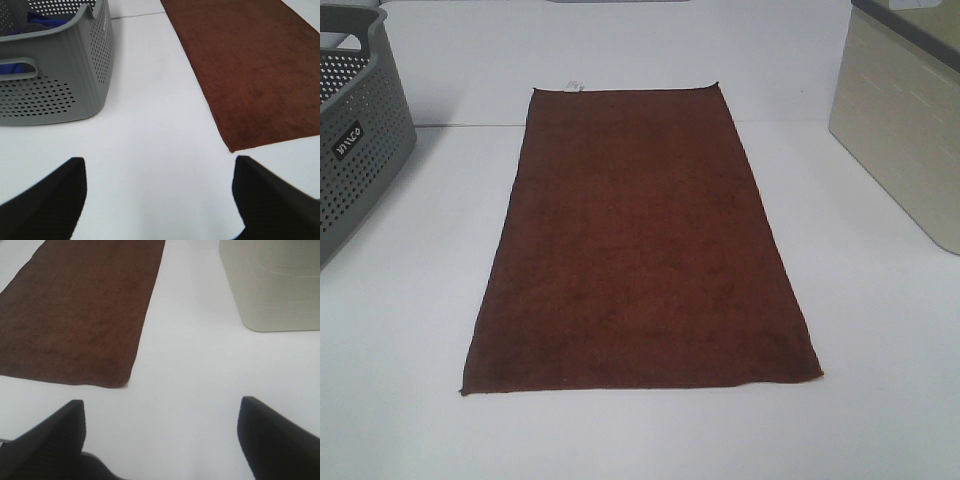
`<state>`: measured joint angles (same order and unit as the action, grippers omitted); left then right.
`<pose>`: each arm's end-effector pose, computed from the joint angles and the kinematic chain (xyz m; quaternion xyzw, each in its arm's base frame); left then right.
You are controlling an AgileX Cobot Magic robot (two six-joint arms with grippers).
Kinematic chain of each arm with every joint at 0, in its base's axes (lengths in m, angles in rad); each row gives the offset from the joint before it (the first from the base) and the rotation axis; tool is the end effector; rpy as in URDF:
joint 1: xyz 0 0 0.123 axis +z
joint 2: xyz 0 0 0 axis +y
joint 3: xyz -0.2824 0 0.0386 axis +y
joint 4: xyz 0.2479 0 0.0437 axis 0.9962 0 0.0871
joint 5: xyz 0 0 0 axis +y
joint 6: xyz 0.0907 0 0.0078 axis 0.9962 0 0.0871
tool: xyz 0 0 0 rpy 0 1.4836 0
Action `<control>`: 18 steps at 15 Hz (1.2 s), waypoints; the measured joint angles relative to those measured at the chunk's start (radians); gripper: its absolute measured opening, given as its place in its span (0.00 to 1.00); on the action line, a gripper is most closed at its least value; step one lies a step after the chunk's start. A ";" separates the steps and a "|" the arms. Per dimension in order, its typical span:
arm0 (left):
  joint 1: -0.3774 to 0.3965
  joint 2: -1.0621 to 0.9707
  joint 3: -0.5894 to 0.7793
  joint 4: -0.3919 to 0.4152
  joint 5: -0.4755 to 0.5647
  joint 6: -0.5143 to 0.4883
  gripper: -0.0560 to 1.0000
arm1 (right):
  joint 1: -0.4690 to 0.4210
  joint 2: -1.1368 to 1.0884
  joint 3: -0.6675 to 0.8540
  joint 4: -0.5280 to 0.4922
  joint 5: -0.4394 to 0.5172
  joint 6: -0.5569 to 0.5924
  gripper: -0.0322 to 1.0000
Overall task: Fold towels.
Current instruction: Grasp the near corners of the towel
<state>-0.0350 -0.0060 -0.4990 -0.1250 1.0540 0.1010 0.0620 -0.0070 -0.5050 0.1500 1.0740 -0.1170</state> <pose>-0.0061 -0.0097 0.2779 0.0600 0.8464 -0.0450 0.5273 -0.0083 0.0115 0.2782 -0.0799 0.8474 0.0605 0.5214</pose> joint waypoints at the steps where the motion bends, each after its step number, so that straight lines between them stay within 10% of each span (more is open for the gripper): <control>1: 0.000 0.000 0.000 0.000 0.000 0.000 0.77 | 0.000 0.000 0.000 0.000 0.000 0.000 0.79; 5: 0.000 0.000 -0.013 0.000 -0.036 -0.012 0.77 | 0.000 0.015 -0.007 -0.035 -0.015 0.017 0.77; 10: 0.000 0.071 0.015 -0.047 -0.382 -0.095 0.77 | 0.000 0.260 -0.020 -0.047 -0.133 0.058 0.76; 18: 0.000 0.771 0.029 -0.527 -0.493 0.031 0.77 | 0.000 0.920 -0.125 0.124 -0.187 0.046 0.76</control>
<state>-0.0350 0.7650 -0.4700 -0.6520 0.5610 0.1320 0.0620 0.9130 -0.6300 0.2740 0.8870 -0.0710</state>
